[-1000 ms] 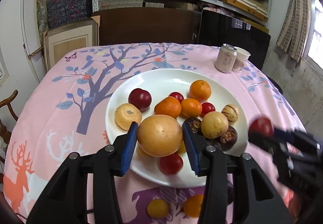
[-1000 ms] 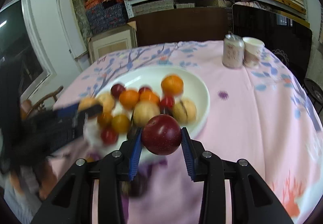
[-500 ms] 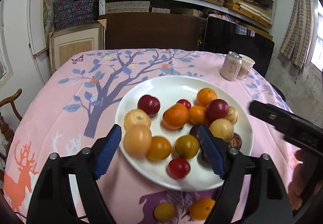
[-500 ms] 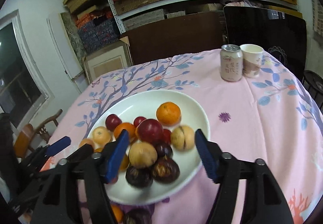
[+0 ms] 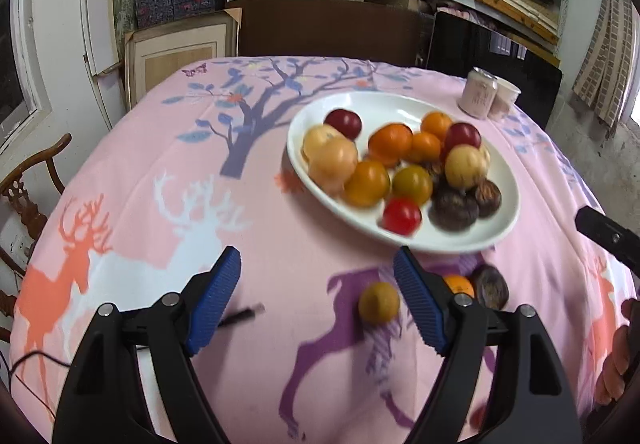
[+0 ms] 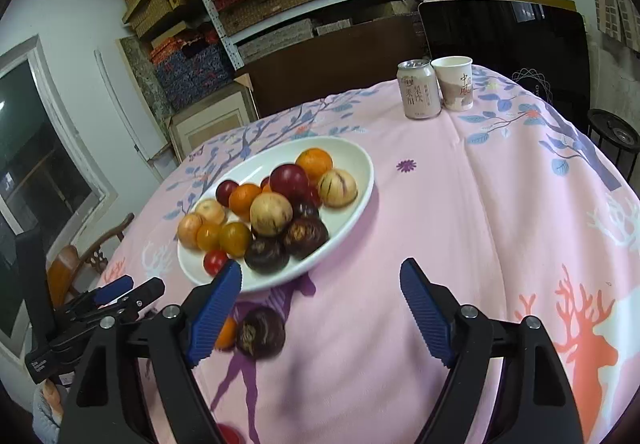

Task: Organize fruits
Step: 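Move the left tool to the small yellow fruit and grasp it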

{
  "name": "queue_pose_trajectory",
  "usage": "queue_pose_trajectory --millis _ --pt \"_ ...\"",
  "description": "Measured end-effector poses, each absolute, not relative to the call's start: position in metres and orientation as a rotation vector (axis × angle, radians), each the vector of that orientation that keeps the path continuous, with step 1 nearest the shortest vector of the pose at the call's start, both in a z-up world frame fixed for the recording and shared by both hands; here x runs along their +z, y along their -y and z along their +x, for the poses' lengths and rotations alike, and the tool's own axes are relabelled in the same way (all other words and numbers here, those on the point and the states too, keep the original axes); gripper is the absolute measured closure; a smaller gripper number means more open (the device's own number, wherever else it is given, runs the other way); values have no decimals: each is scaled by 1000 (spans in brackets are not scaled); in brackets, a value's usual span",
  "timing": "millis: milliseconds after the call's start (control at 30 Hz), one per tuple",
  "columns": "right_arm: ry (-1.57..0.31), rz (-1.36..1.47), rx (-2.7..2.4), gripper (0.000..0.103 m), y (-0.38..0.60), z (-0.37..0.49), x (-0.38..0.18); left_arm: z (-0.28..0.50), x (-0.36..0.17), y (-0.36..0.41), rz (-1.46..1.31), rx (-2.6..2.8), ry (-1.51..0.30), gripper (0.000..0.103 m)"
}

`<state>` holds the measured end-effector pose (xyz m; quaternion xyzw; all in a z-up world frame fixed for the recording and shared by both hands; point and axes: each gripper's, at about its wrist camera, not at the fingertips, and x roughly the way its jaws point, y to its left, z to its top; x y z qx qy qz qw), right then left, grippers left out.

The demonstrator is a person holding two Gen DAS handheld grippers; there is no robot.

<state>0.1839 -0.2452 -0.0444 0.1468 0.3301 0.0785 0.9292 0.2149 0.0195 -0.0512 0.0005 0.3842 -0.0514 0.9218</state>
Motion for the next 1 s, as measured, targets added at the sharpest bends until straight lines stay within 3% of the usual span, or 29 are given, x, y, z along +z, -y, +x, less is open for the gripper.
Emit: queue_pose_trajectory --millis 433,567,767,867,1000 --pt "-670 340 163 17 257 182 -42 212 -74 4 111 -162 -838 30" --pt "-671 305 168 17 250 181 -42 219 -84 7 120 -184 -881 50" --pt "-684 292 168 17 247 182 -44 221 -86 19 166 -203 -873 58" --pt "-703 269 164 17 242 184 -48 225 -88 20 157 -237 -897 75" --pt "-744 197 164 17 229 188 -56 225 -87 18 151 -230 -891 77"
